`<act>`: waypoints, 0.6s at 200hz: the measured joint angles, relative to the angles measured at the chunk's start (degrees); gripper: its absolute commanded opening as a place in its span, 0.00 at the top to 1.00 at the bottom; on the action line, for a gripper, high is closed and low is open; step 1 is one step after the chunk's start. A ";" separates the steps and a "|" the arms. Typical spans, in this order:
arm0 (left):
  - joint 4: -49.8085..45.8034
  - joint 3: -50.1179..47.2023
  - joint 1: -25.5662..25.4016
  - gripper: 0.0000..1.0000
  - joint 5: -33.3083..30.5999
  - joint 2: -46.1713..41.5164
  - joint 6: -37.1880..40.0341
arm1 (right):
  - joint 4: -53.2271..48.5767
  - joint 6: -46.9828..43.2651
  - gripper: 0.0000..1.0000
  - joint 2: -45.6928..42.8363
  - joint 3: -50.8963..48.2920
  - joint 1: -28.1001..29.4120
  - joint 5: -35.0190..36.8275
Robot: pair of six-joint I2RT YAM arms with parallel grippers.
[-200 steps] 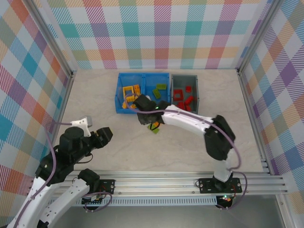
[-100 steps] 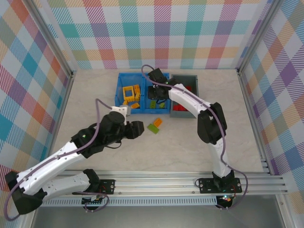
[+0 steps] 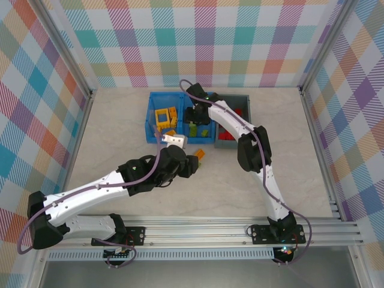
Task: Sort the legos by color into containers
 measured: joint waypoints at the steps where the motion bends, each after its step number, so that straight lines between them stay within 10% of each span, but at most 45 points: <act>1: -0.02 0.00 0.00 0.43 -0.02 0.02 0.00 | 0.00 0.02 0.37 0.00 0.00 0.00 0.00; 57: -0.48 0.63 -0.13 0.36 0.52 3.67 2.32 | 1.53 -0.68 0.44 -13.42 -10.01 0.48 0.83; 120: -2.82 9.62 7.87 0.34 10.84 21.81 14.10 | 8.79 -1.14 0.39 -55.04 -39.04 1.03 3.76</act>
